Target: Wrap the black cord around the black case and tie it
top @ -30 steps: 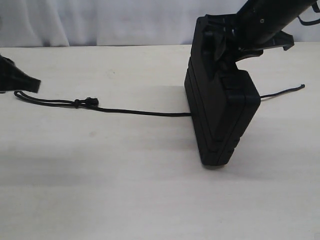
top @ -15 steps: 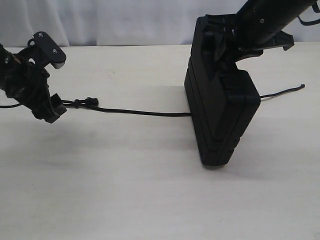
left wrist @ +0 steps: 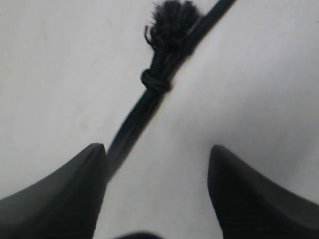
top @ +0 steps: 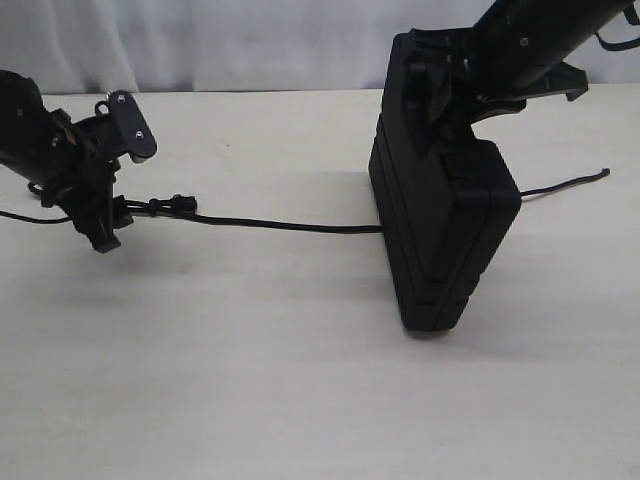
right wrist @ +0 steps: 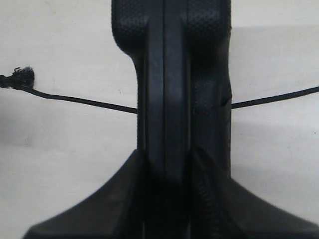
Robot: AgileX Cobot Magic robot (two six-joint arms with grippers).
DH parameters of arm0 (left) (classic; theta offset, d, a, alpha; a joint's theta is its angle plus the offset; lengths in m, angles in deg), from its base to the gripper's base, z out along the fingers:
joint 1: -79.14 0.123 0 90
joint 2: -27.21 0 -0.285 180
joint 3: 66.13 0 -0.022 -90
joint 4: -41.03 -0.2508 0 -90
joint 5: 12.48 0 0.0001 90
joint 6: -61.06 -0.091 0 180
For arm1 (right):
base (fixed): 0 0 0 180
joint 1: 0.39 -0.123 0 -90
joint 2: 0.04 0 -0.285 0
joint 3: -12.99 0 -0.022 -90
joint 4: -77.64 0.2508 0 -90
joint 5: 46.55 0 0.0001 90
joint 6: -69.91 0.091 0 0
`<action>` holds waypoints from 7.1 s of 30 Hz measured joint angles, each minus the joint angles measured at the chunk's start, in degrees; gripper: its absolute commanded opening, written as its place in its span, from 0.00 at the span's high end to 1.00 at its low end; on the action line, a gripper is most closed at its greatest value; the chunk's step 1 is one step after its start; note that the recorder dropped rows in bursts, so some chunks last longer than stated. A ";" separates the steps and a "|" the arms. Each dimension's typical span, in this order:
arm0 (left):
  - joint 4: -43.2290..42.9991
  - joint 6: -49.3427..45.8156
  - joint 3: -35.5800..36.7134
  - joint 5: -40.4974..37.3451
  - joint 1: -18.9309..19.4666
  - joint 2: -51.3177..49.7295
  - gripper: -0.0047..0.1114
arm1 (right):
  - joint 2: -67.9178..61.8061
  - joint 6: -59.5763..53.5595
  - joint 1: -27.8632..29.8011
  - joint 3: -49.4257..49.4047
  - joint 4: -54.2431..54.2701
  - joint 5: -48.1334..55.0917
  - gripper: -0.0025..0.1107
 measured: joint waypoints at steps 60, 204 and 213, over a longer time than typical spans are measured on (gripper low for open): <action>46.26 -17.26 -12.68 -41.58 -0.05 -9.25 0.58 | 0.00 0.00 0.00 -0.09 0.23 0.00 0.94; 3.81 -3.77 -13.02 20.31 -16.23 -2.16 0.96 | 0.00 0.00 0.00 -0.09 0.23 0.00 0.94; 3.81 -3.77 -13.02 20.36 -16.37 -4.31 0.96 | 0.00 0.00 0.00 -0.09 0.23 0.00 0.94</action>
